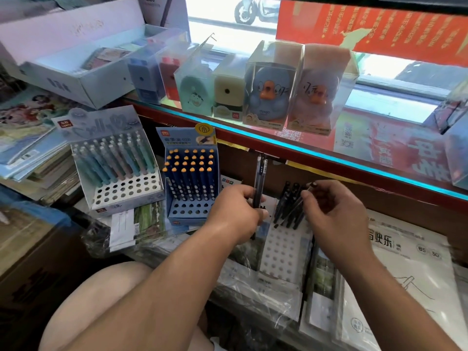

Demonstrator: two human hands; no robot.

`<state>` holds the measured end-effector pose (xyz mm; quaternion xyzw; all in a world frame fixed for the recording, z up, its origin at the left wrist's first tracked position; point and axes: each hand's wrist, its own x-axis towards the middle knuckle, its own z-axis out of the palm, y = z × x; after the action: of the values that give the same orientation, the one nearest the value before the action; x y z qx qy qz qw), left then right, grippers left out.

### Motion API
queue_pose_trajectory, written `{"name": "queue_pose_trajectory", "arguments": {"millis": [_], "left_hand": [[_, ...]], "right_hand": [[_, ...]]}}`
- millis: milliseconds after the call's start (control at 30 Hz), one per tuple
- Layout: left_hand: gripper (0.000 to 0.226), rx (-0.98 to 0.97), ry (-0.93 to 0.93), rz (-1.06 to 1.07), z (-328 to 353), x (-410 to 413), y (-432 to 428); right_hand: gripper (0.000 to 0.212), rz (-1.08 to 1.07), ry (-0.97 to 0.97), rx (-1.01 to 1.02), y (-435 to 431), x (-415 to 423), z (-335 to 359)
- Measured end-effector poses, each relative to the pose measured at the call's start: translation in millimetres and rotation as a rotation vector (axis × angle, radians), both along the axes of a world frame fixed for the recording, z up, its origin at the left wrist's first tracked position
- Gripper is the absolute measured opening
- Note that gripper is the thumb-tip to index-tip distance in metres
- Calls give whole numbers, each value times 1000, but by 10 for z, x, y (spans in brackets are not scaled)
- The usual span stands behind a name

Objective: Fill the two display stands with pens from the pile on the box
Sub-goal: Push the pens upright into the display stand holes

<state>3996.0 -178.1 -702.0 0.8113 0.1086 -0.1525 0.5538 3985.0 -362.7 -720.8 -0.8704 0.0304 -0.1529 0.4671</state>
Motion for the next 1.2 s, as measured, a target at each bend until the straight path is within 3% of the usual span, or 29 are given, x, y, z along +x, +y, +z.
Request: {"name": "queue_pose_trajectory", "arguments": {"millis": [267,567,700,867,1033,1200], "left_hand": [[20,29,-2,15,-61,0,-40],[18,42,-8,-23,-40,-4,-69],[18,48,-10,-31,-31,-11,-62],[19,49,-6,-38,-35,-11,-67],[20,54,-3,-43,-39,-10,-81],[21,44,4,-68,-35,-9,-74]], "right_hand": [[24,46,-22,-241,152,-74,-76],[21,29,-27,-144,154,-54,-126],[21,55,-21,-195,157,-64,-133],[37,106,-67,-257,187,-96,-175],[13,155,-142,-416,180,-64,-265],[15,133,-128,-404,195,-23,-261]]}}
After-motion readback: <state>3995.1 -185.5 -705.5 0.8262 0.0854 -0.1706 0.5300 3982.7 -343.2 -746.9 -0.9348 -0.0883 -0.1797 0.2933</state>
